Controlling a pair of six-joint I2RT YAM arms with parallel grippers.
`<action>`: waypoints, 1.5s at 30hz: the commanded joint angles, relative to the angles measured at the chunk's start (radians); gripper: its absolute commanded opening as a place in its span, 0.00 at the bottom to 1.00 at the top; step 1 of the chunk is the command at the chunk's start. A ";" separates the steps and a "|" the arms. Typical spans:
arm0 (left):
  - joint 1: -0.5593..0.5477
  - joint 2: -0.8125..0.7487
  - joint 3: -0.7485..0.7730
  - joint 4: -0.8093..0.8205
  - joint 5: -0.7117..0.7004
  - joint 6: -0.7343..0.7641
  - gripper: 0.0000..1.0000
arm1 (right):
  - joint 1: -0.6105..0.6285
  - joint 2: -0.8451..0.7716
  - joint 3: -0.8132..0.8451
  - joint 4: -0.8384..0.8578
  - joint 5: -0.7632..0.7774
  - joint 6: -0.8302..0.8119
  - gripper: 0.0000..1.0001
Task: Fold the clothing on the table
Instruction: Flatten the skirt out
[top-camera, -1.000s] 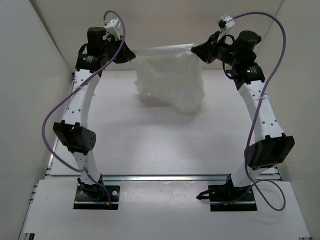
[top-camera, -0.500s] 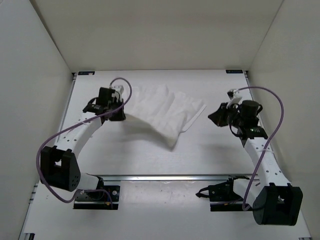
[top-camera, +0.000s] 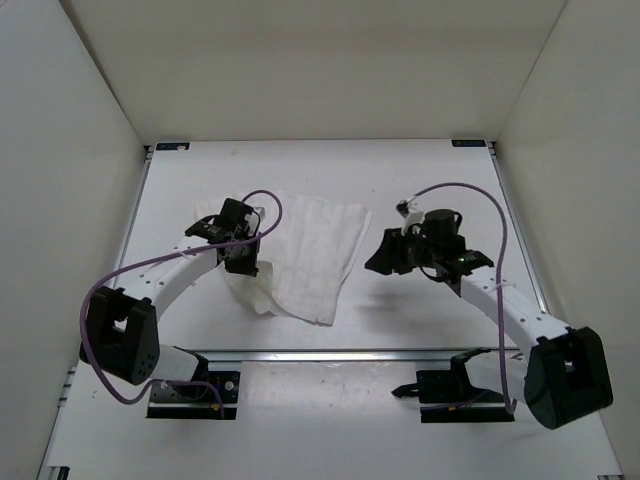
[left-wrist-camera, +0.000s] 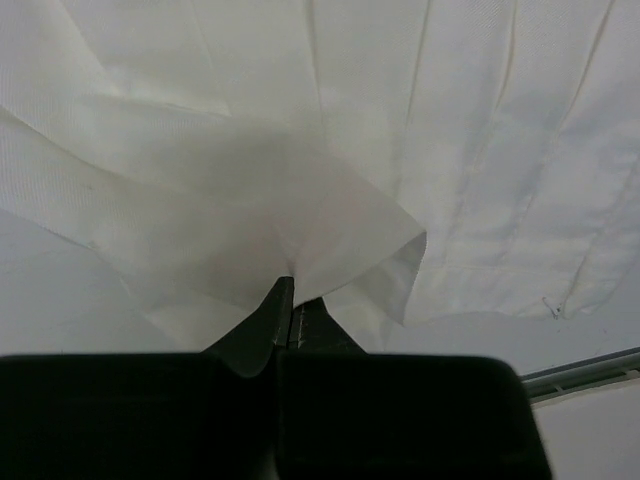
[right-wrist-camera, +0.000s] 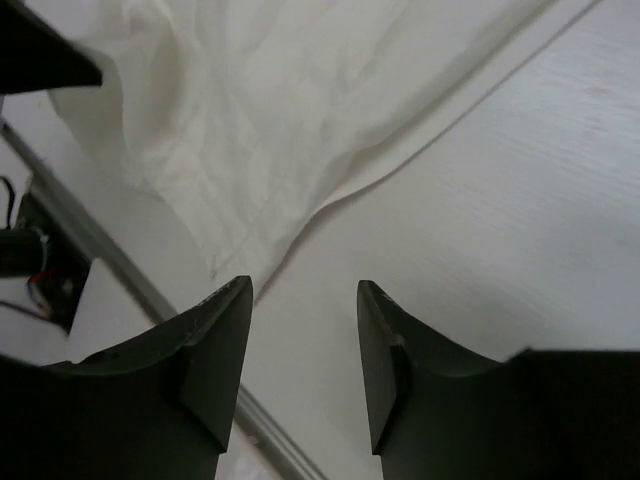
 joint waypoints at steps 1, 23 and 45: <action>-0.001 -0.013 0.019 -0.031 -0.005 -0.004 0.00 | 0.099 0.085 0.087 0.018 0.017 0.049 0.44; 0.014 -0.130 -0.070 -0.045 -0.023 0.002 0.00 | 0.409 0.578 0.381 -0.326 0.101 -0.061 0.64; -0.013 -0.107 -0.052 -0.019 0.000 -0.027 0.00 | 0.377 0.752 0.467 -0.274 0.072 -0.080 0.00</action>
